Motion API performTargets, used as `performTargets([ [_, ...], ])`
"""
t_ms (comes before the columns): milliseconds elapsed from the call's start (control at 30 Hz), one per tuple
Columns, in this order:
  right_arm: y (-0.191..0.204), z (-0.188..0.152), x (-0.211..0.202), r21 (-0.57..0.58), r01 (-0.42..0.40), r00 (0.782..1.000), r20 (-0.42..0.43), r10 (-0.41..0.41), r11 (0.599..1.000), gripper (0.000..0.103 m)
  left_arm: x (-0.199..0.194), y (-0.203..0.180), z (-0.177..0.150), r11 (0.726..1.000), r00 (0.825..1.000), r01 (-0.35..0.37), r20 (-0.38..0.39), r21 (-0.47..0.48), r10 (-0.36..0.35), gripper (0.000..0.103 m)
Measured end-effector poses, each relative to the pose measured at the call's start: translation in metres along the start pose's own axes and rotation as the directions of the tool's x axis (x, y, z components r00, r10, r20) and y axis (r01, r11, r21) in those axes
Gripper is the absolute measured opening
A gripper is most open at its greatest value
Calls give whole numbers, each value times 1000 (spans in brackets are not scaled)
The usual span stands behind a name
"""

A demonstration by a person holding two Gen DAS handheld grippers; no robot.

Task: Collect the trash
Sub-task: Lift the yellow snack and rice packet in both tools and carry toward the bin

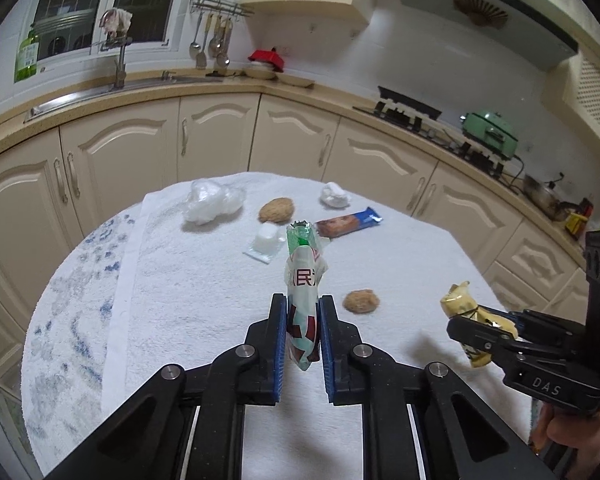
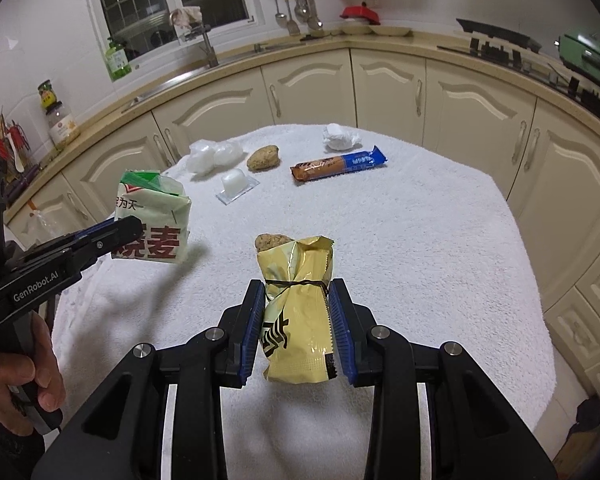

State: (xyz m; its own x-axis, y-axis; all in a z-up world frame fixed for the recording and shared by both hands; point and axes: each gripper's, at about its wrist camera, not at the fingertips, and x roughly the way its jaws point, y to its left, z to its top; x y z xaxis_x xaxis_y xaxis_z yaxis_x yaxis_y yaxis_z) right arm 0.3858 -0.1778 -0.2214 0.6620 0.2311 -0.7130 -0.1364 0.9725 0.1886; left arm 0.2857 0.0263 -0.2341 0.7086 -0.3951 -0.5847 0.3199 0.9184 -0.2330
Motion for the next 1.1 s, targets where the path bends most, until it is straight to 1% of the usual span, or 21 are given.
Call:
performTargets([
  [200,-8,-1,-28,15,17,999,46,-18,1000,33,-28,-39,-3,999,999,47,25,27,-48,11],
  [267,-12,-2,-37,20,26,998,61,-27,999,33,-38,-54,-3,996,997,74,35,42,-76,11],
  [400,-28,-3,-64,41,50,993,102,-54,998,33,-54,-84,-3,992,992,109,52,60,-112,11],
  [567,-49,-8,-98,73,85,985,147,-95,994,33,-70,-128,-2,980,981,170,73,102,-178,11],
  [767,-87,-20,-146,133,152,965,196,-177,979,33,-77,-195,0,952,960,254,73,172,-269,11],
  [867,-112,-31,-170,176,196,950,210,-232,965,33,-74,-232,-2,929,945,306,51,208,-323,11],
  [933,-129,-40,-185,207,228,939,211,-271,951,33,-67,-253,-3,917,938,327,35,230,-344,11],
  [1000,-150,-50,-198,243,252,930,208,-304,937,33,-56,-279,-6,899,929,356,5,254,-369,11],
  [1033,-161,-57,-204,262,266,925,202,-323,928,33,-51,-289,-7,898,932,358,-34,254,-362,11],
  [1100,-183,-70,-212,299,291,916,186,-355,909,33,-36,-316,-12,881,922,386,-74,273,-381,11],
])
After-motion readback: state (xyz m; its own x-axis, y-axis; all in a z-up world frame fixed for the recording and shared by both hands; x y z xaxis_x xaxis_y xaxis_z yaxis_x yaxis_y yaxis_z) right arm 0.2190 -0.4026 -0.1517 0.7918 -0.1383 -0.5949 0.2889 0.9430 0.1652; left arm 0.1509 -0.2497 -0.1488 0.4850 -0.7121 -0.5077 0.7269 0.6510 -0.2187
